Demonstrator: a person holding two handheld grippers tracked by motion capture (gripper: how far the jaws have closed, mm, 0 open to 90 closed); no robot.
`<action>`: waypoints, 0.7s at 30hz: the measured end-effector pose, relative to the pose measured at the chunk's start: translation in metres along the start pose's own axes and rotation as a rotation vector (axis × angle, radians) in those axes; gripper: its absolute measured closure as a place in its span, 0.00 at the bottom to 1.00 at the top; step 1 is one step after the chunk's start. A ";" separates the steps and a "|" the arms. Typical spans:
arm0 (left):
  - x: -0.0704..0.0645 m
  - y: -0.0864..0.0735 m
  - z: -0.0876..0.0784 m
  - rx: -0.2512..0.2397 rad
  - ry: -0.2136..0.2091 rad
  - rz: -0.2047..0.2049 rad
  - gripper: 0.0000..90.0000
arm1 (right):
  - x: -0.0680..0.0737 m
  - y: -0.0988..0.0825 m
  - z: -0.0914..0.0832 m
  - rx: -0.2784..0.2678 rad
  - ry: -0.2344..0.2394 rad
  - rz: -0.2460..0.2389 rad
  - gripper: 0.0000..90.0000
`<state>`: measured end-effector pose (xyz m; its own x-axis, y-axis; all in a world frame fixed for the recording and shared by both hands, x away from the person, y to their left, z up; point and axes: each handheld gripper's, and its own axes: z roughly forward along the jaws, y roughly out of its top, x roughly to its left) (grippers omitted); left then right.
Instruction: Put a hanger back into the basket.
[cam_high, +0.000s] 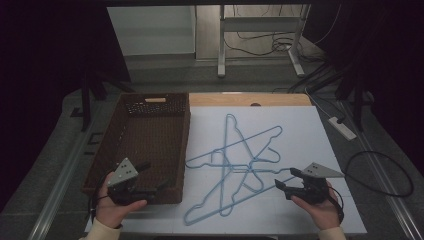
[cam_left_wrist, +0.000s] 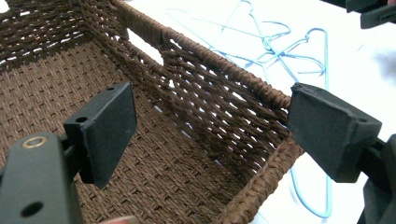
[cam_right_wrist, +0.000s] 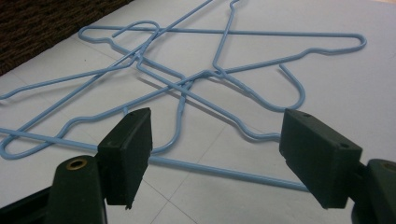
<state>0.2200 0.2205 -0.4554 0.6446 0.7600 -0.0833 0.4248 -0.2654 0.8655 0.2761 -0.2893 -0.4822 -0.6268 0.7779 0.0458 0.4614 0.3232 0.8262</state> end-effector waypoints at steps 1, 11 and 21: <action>0.000 0.000 0.000 -0.002 -0.001 -0.005 0.18 | 0.000 0.000 0.000 0.001 0.003 0.001 0.29; 0.005 -0.001 0.000 -0.005 -0.014 -0.041 0.19 | 0.000 0.001 0.001 0.004 -0.008 0.001 0.30; 0.005 0.000 -0.001 -0.008 -0.026 -0.027 0.19 | 0.006 0.002 0.002 0.027 -0.016 -0.012 0.31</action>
<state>0.2220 0.2248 -0.4551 0.6494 0.7510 -0.1198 0.4374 -0.2400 0.8667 0.2750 -0.2831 -0.4815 -0.6221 0.7825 0.0265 0.4708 0.3468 0.8112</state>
